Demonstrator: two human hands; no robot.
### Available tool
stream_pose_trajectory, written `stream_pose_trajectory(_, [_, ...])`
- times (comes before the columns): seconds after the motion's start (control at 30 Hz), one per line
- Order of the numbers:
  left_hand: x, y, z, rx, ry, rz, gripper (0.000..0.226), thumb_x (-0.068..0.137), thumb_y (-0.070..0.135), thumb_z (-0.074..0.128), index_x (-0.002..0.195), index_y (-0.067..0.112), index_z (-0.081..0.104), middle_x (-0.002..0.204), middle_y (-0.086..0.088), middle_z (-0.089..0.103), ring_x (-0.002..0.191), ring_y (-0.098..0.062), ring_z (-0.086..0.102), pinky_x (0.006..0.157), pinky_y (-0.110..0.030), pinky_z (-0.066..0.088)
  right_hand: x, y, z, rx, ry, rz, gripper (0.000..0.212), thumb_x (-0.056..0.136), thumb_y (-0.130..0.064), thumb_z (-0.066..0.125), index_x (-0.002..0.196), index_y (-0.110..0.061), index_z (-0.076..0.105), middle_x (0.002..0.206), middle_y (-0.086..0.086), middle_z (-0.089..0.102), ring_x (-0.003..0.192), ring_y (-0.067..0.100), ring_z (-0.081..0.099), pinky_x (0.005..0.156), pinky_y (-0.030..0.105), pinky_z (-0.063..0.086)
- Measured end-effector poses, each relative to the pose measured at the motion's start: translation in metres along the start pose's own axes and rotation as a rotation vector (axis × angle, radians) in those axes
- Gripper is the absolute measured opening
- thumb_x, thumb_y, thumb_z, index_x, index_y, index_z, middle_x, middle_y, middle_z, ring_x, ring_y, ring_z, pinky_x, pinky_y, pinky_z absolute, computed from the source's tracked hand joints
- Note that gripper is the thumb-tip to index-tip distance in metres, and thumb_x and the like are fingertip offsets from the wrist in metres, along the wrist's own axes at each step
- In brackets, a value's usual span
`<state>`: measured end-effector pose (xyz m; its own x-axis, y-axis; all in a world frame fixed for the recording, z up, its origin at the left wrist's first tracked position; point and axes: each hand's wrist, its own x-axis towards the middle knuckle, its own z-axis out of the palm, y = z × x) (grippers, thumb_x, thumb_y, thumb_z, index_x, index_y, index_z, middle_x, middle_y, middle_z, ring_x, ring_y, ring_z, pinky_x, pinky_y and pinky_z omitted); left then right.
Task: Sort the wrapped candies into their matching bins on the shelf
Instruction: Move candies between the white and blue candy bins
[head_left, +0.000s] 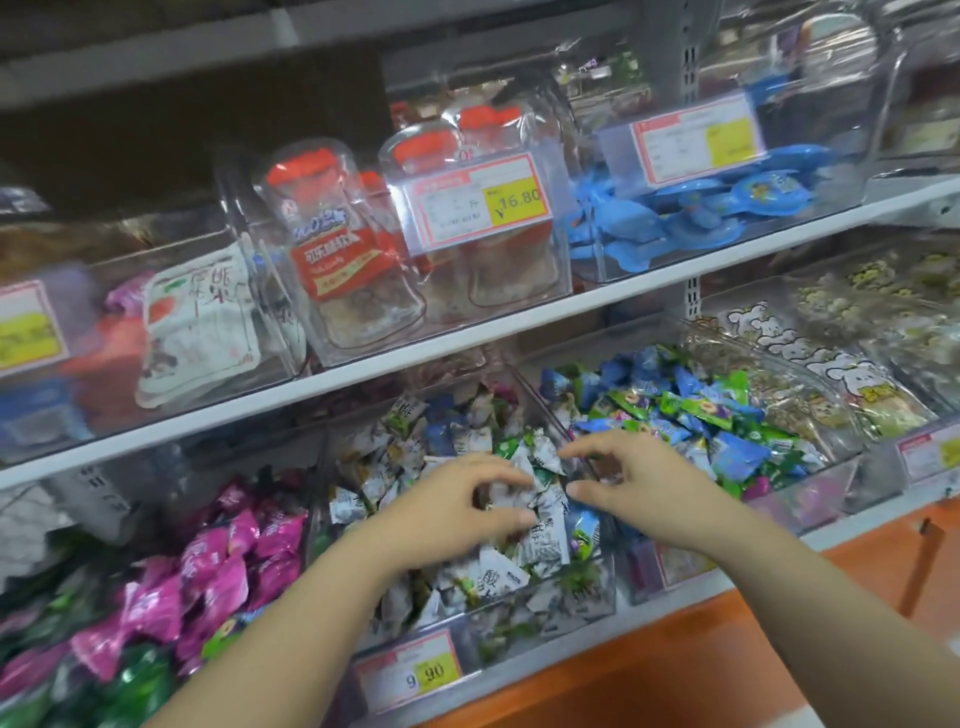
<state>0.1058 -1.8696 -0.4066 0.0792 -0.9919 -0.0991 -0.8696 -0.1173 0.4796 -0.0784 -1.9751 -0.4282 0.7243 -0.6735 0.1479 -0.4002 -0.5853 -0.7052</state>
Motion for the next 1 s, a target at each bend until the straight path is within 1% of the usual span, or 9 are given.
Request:
stream_pose_trajectory(0.13, [-0.013, -0.01, 0.01, 0.243, -0.123, -0.032, 0.056, 0.08, 0.061, 0.061, 0.131, 0.047, 0.046, 0.153, 0.026, -0.003, 0.143, -0.01, 0.012, 0.115, -0.042, 0.024, -0.006, -0.007, -0.004, -0.09, -0.104, -0.024, 0.041, 0.086, -0.034, 0.067, 0.125, -0.031, 0.055, 0.148, -0.005, 0.033, 0.134, 0.011, 0.035, 0.101, 0.024, 0.032])
stream_pose_trajectory(0.2, [-0.02, -0.018, 0.01, 0.283, -0.093, -0.071, 0.05, 0.083, 0.06, 0.059, 0.129, 0.048, 0.047, 0.152, 0.028, -0.01, 0.142, -0.016, 0.018, 0.114, -0.045, 0.023, -0.009, -0.008, -0.01, -0.14, -0.203, -0.012, 0.041, 0.084, -0.034, 0.068, 0.124, -0.032, 0.056, 0.153, -0.004, 0.023, 0.139, 0.013, 0.027, 0.106, 0.027, 0.029])
stream_pose_trajectory(0.37, [-0.033, -0.03, 0.005, 0.341, -0.021, -0.157, 0.038, 0.09, 0.056, 0.05, 0.127, 0.051, 0.046, 0.154, 0.023, -0.006, 0.123, -0.012, 0.047, 0.117, -0.052, 0.007, -0.015, -0.012, -0.007, -0.32, -0.223, 0.012, 0.037, 0.087, -0.024, 0.066, 0.124, -0.03, 0.059, 0.154, 0.0, 0.02, 0.132, 0.018, 0.039, 0.104, 0.03, 0.037])
stream_pose_trajectory(0.47, [-0.035, -0.034, 0.003, 0.387, -0.005, -0.187, 0.038, 0.092, 0.056, 0.045, 0.13, 0.051, 0.044, 0.156, 0.019, 0.001, 0.132, -0.013, 0.04, 0.117, -0.052, -0.003, -0.012, -0.012, -0.001, -0.396, -0.162, 0.002, 0.029, 0.088, -0.025, 0.064, 0.117, -0.029, 0.064, 0.152, -0.001, 0.024, 0.125, 0.017, 0.046, 0.101, 0.037, 0.042])
stream_pose_trajectory(0.6, [-0.04, -0.041, -0.002, 0.396, 0.015, -0.228, 0.037, 0.091, 0.058, 0.044, 0.127, 0.05, 0.046, 0.156, 0.017, 0.011, 0.142, -0.014, 0.024, 0.117, -0.054, 0.002, -0.011, -0.008, -0.001, -0.354, -0.117, -0.033, 0.012, 0.086, -0.031, 0.067, 0.098, -0.027, 0.069, 0.148, -0.004, 0.032, 0.122, 0.012, 0.048, 0.096, 0.036, 0.044])
stream_pose_trajectory(0.73, [-0.044, -0.047, -0.003, 0.43, 0.05, -0.249, 0.042, 0.091, 0.059, 0.043, 0.131, 0.046, 0.045, 0.151, 0.017, 0.024, 0.14, -0.008, 0.023, 0.117, -0.054, 0.003, -0.007, -0.007, -0.005, -0.187, 0.089, -0.096, 0.007, 0.083, -0.028, 0.07, 0.088, -0.023, 0.07, 0.139, -0.006, 0.043, 0.116, 0.01, 0.049, 0.096, 0.029, 0.04])
stream_pose_trajectory(0.83, [-0.04, -0.048, -0.002, 0.439, 0.07, -0.23, 0.045, 0.091, 0.056, 0.046, 0.135, 0.044, 0.043, 0.148, 0.02, 0.029, 0.139, -0.007, 0.024, 0.116, -0.053, 0.003, -0.002, -0.004, -0.008, -0.078, 0.377, -0.114, 0.007, 0.082, -0.023, 0.071, 0.087, -0.02, 0.069, 0.111, -0.002, 0.053, 0.079, 0.0, 0.047, 0.078, 0.021, 0.037])
stream_pose_trajectory(0.93, [-0.032, -0.047, -0.001, 0.367, 0.071, -0.178, 0.046, 0.092, 0.048, 0.052, 0.136, 0.042, 0.042, 0.142, 0.021, 0.036, 0.133, -0.005, 0.032, 0.117, -0.049, 0.012, 0.003, 0.004, -0.013, -0.065, 0.616, -0.012, 0.012, 0.084, -0.024, 0.069, 0.095, -0.019, 0.069, 0.089, 0.001, 0.047, 0.067, 0.009, 0.045, 0.068, 0.027, 0.036])
stream_pose_trajectory(1.0, [-0.027, -0.042, -0.001, 0.291, 0.084, -0.148, 0.045, 0.092, 0.048, 0.051, 0.136, 0.039, 0.045, 0.142, 0.021, 0.038, 0.128, -0.004, 0.039, 0.115, -0.048, 0.02, 0.004, 0.011, -0.017, -0.071, 0.642, 0.045, 0.021, 0.087, -0.023, 0.065, 0.107, -0.016, 0.068, 0.082, -0.001, 0.051, 0.066, 0.013, 0.047, 0.063, 0.03, 0.037])
